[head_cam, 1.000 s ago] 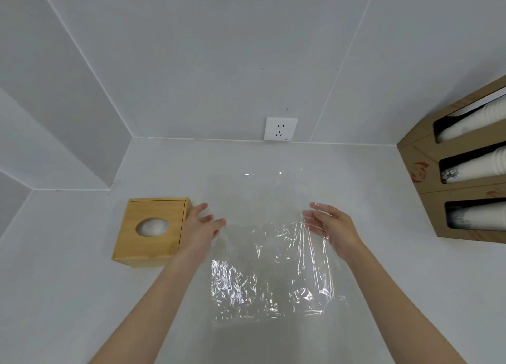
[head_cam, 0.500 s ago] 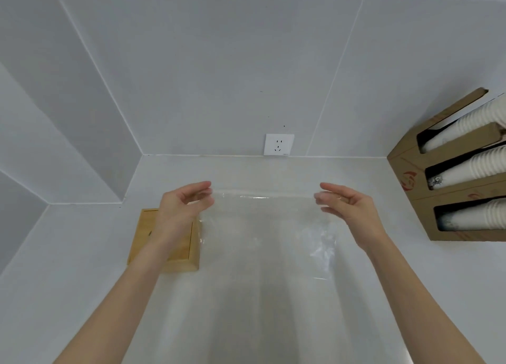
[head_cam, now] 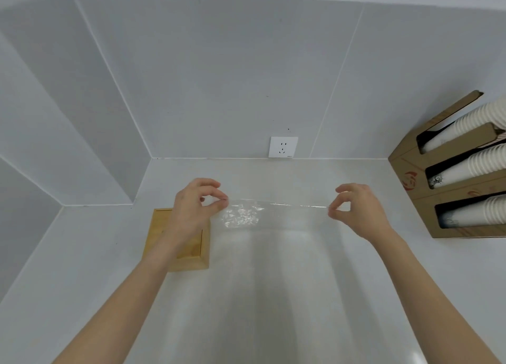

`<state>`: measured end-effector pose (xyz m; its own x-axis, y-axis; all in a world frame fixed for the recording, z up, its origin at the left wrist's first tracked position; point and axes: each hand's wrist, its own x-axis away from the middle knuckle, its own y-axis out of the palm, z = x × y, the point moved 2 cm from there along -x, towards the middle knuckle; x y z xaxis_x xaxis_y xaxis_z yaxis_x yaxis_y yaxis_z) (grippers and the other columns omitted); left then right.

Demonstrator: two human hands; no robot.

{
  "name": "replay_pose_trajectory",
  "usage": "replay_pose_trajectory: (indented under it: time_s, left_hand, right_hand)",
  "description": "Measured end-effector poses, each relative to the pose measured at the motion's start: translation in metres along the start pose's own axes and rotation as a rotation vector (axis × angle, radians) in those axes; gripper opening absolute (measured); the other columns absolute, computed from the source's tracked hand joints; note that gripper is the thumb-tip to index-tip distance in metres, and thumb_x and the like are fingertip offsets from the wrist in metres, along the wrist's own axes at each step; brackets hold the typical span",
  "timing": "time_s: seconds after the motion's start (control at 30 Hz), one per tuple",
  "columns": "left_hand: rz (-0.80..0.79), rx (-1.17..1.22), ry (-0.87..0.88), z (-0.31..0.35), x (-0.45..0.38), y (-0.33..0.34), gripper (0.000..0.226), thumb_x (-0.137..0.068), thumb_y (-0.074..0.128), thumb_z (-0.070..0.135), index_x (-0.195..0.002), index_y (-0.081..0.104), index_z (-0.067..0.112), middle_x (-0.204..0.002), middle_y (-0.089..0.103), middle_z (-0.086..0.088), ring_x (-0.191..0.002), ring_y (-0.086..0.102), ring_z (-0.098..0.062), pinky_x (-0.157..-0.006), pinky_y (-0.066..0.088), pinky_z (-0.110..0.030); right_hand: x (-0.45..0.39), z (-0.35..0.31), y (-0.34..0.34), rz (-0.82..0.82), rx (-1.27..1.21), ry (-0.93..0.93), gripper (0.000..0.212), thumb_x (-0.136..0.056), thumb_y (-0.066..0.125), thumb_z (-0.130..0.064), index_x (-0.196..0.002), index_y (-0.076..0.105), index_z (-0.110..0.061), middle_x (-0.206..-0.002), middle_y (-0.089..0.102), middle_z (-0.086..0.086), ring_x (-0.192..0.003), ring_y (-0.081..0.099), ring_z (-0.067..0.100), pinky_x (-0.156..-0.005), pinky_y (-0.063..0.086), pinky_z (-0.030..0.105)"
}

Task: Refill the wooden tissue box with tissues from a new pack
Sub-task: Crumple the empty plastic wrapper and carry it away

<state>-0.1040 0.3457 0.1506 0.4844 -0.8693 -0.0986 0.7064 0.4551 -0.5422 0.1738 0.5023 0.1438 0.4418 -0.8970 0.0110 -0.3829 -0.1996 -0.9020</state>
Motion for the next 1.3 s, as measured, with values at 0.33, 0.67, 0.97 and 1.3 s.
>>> replay_pose_trajectory:
  time_s: [0.33,0.67,0.97,1.3]
  left_hand:
    - [-0.178,0.345,-0.047,0.024,-0.001,0.010,0.009,-0.080,0.067,0.031,-0.089,0.069,0.030,-0.101,0.072,0.006,-0.102,0.063,-0.005,-0.093,0.044,-0.023]
    - [-0.445,1.117,-0.691,-0.039,0.000,0.042,0.088,-0.081,0.021,0.071,-0.118,0.057,-0.001,-0.120,0.062,-0.022,-0.106,0.062,-0.032,-0.089,0.048,-0.039]
    - [-0.558,1.095,-0.580,-0.028,0.001,0.066,0.066,-0.074,0.042,0.060,-0.107,0.067,0.008,-0.093,0.074,-0.017,-0.087,0.071,-0.030,-0.061,0.060,-0.030]
    - [-0.421,0.833,-0.534,-0.043,-0.003,0.057,0.022,-0.087,0.054,0.000,-0.105,0.064,0.008,-0.078,0.077,-0.008,-0.072,0.073,-0.018,-0.056,0.059,-0.024]
  right_hand:
    - [-0.002,-0.066,0.010,-0.301,-0.245,-0.153,0.010,-0.079,0.066,-0.015,-0.079,0.075,-0.012,-0.078,0.075,0.010,-0.071,0.066,0.019,-0.064,0.051,0.031]
    - [-0.012,-0.040,0.000,-0.359,-1.216,0.063,0.017,-0.061,0.075,-0.026,-0.073,0.076,-0.014,-0.068,0.076,0.001,-0.064,0.072,0.013,-0.048,0.054,0.021]
    - [-0.004,-0.020,0.067,-0.436,-1.272,0.381,0.005,-0.071,0.073,-0.012,-0.073,0.075,-0.009,-0.068,0.075,0.007,-0.060,0.071,0.016,-0.052,0.055,0.025]
    - [0.000,-0.010,0.062,-0.578,-1.124,0.334,0.022,-0.081,0.067,-0.017,-0.103,0.069,-0.014,-0.088,0.076,0.010,-0.084,0.073,0.026,-0.061,0.058,0.028]
